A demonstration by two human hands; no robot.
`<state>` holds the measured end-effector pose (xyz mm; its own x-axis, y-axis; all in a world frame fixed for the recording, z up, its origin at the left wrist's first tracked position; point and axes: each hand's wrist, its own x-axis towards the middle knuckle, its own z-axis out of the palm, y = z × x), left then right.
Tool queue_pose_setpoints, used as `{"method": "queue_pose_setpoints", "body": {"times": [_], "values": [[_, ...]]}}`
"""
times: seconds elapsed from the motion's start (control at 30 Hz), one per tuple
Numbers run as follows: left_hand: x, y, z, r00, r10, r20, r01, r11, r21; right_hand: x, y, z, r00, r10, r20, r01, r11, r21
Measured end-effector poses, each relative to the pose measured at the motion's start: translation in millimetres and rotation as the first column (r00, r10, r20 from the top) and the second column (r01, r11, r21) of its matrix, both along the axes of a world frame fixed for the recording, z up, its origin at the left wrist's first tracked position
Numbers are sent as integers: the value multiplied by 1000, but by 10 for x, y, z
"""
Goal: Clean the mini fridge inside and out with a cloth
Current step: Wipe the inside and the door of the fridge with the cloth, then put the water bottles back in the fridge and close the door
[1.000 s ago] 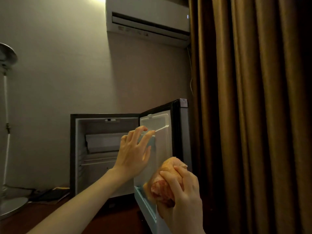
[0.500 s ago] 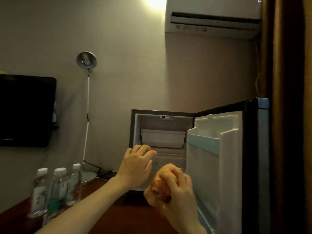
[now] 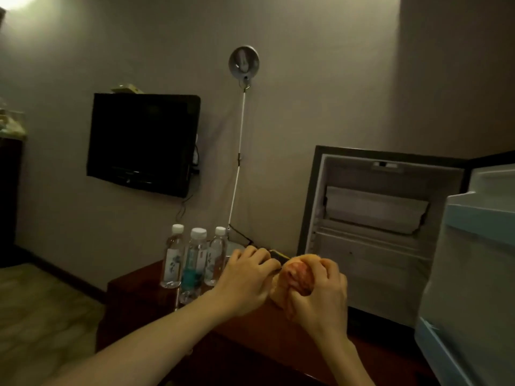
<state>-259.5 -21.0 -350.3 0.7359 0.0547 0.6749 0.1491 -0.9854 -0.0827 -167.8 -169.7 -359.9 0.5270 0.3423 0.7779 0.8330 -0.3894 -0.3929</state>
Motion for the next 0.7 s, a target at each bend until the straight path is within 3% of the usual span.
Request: {"method": "queue_pose_setpoints", "body": {"times": [0.2, 0.7], "values": [[-12, 376, -418, 988, 89, -124, -84, 995, 45, 255, 565, -290, 992, -38, -117, 25, 994, -106], [-51, 1075, -1015, 939, 197, -281, -235, 966, -108, 463, 1503, -959, 955, -67, -288, -54, 918, -394]]}}
